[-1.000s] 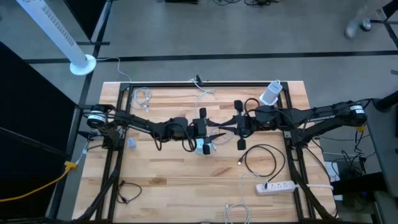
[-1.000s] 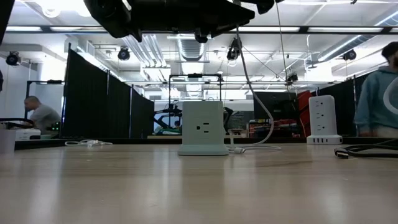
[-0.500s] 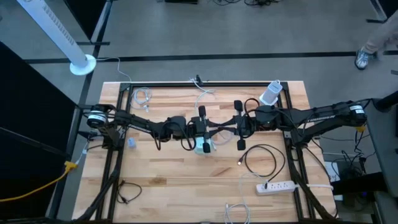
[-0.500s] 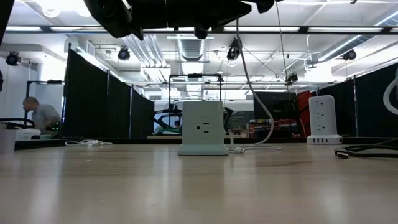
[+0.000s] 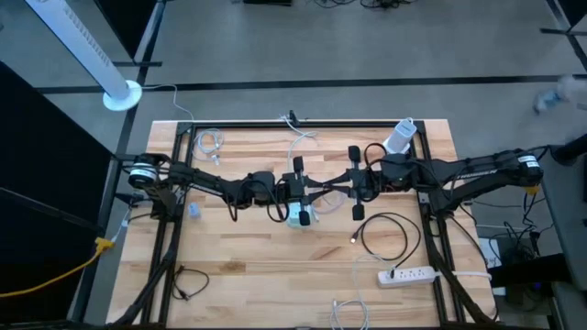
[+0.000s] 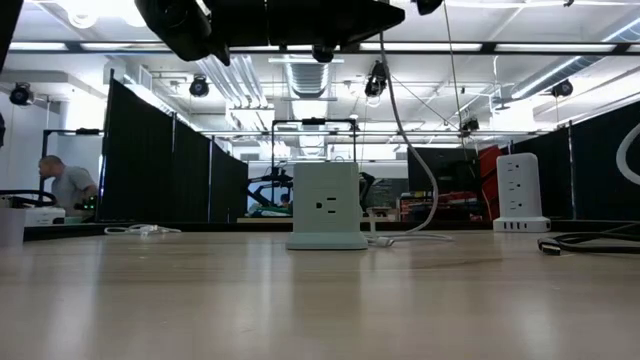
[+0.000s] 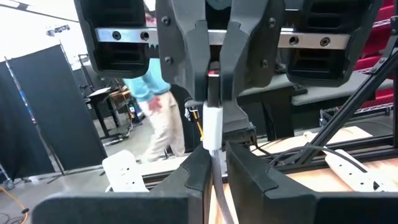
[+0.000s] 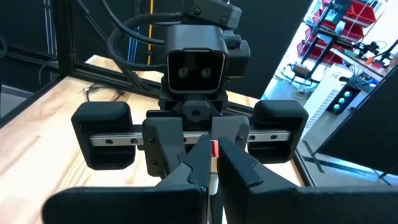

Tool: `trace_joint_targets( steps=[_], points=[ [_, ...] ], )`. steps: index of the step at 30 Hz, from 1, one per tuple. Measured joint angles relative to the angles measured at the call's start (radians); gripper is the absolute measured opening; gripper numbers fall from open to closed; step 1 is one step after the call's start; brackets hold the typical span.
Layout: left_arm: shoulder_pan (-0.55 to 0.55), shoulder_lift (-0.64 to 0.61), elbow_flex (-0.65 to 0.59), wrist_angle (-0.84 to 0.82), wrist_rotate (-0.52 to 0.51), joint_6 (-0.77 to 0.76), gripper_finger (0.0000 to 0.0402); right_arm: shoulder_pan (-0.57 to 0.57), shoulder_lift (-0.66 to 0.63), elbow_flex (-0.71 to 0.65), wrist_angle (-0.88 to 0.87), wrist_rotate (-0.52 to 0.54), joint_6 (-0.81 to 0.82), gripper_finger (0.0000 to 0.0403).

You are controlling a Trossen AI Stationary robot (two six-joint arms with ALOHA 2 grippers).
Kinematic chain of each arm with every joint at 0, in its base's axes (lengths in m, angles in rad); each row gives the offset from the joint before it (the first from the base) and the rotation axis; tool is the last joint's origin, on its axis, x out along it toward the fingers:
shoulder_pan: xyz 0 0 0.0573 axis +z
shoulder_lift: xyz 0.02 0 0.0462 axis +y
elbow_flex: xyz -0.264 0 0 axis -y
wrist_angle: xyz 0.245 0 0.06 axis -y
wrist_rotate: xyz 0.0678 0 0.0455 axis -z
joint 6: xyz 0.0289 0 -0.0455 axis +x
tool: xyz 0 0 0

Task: Insert USB
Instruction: Insert the purple charger cable into the white outlet extension

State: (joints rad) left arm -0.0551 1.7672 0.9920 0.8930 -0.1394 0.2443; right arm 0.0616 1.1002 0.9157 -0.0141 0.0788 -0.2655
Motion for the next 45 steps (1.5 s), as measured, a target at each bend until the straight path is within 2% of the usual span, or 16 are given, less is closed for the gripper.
trace_joint_targets(
  steps=[18,30,37,45],
  points=[
    [0.0,0.001,-0.001,0.016,-0.004,0.02,0.0034,0.0,-0.036,0.001,-0.076,0.003,0.018,0.0003],
    [0.0,0.002,-0.002,0.053,0.023,0.005,0.006,0.0,-0.038,0.002,-0.083,0.001,0.012,0.0003],
    [0.001,0.002,-0.002,0.089,-0.044,0.013,0.0064,-0.001,-0.039,0.001,-0.098,0.01,0.017,0.0003],
    [0.002,0.0,-0.001,0.085,-0.051,0.016,0.0065,-0.001,-0.037,0.001,-0.095,0.006,0.019,0.0003]
  ],
)
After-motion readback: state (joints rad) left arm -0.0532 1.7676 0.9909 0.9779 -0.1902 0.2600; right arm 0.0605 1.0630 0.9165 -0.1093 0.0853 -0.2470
